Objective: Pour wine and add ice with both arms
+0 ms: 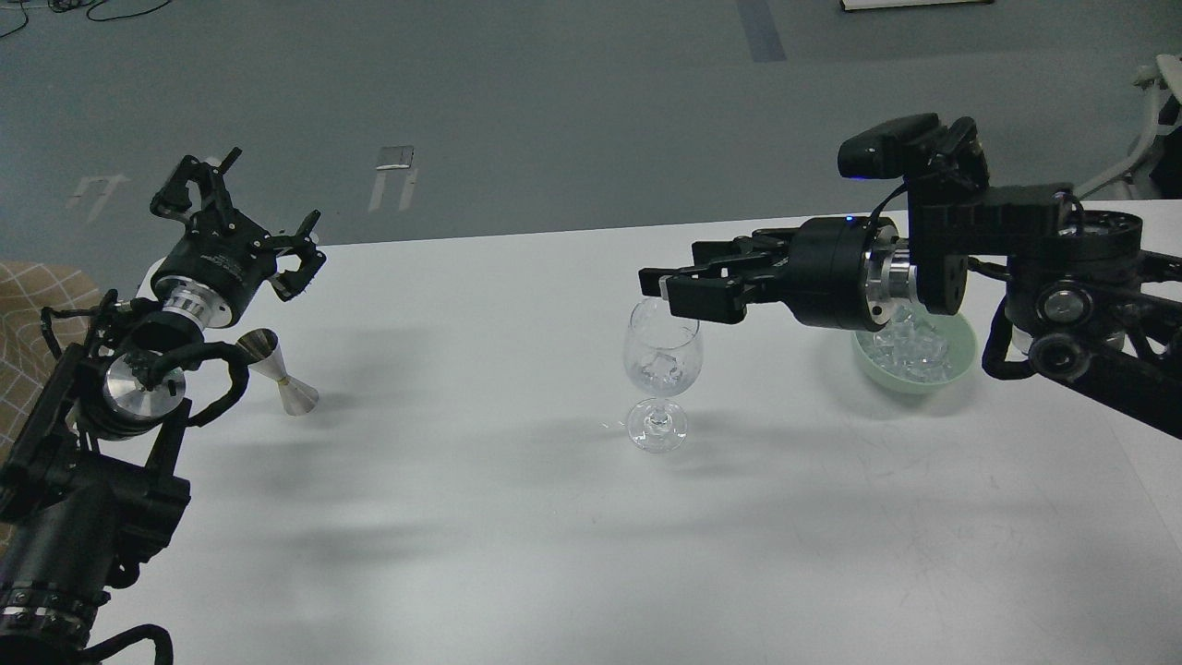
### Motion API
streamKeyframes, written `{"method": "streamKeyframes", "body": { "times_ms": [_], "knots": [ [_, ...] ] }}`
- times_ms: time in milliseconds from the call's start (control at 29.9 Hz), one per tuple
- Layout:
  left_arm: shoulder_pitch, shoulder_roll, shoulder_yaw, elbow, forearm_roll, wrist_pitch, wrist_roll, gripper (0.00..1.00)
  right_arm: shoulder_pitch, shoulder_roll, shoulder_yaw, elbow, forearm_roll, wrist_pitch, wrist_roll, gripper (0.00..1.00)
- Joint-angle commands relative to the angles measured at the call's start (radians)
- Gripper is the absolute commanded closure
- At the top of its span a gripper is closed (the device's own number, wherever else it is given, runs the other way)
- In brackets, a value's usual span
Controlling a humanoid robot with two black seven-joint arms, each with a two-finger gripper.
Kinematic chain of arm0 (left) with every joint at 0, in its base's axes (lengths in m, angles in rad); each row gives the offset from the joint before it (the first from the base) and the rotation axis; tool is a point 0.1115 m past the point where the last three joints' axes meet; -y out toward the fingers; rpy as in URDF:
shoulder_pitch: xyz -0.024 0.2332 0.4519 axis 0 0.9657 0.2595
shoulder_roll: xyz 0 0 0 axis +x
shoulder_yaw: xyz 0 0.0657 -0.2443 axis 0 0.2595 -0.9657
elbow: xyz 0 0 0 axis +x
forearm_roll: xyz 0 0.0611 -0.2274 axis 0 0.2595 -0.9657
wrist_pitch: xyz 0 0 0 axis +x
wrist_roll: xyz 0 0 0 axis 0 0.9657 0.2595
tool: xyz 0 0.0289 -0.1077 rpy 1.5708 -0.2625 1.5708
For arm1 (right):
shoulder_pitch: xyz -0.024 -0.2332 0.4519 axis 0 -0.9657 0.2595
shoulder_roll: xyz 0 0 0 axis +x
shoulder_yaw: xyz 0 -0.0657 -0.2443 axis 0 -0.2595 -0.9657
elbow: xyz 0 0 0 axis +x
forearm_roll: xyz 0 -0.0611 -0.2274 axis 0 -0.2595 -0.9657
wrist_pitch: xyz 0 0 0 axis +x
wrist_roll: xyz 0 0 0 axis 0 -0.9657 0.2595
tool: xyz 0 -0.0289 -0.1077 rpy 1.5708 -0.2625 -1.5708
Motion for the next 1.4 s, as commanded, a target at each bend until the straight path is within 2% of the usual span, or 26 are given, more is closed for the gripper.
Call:
{"method": "streamKeyframes", "body": {
  "times_ms": [0, 301, 602, 802, 969, 1136, 1370],
  "knots": [
    [-0.002, 0.0, 0.0, -0.001, 0.0, 0.0, 0.0, 0.02, -0.002, 0.011, 0.06, 0.0, 0.003, -0.003, -0.014, 0.05],
    [-0.003, -0.001, 0.006, -0.002, 0.002, 0.0, 0.0, 0.02, -0.021, 0.206, 0.388, -0.093, 0.013, -0.041, -0.014, 0.0],
    [-0.012, 0.0, 0.012, -0.004, 0.002, 0.0, 0.001, 0.02, -0.184, 0.491, 0.712, -0.158, 0.146, -0.261, -0.001, 0.0],
    [-0.015, -0.001, 0.012, -0.024, 0.002, -0.012, -0.003, 0.02, -0.183, 0.638, 0.854, -0.455, 0.291, -0.319, 0.006, 0.0],
    [-0.015, -0.006, 0.011, -0.024, 0.002, -0.012, -0.003, 0.02, -0.179, 0.668, 0.901, -0.59, 0.472, -0.322, 0.016, 0.0],
    [-0.018, -0.006, 0.005, -0.024, 0.002, -0.014, -0.003, 0.02, -0.183, 0.668, 0.904, -0.723, 0.779, -0.319, 0.016, 0.0],
    [-0.018, -0.014, 0.002, -0.024, 0.0, 0.0, -0.002, 0.01, -0.186, 0.668, 0.918, -0.783, 0.821, -0.313, 0.017, 0.0]
  ]
}}
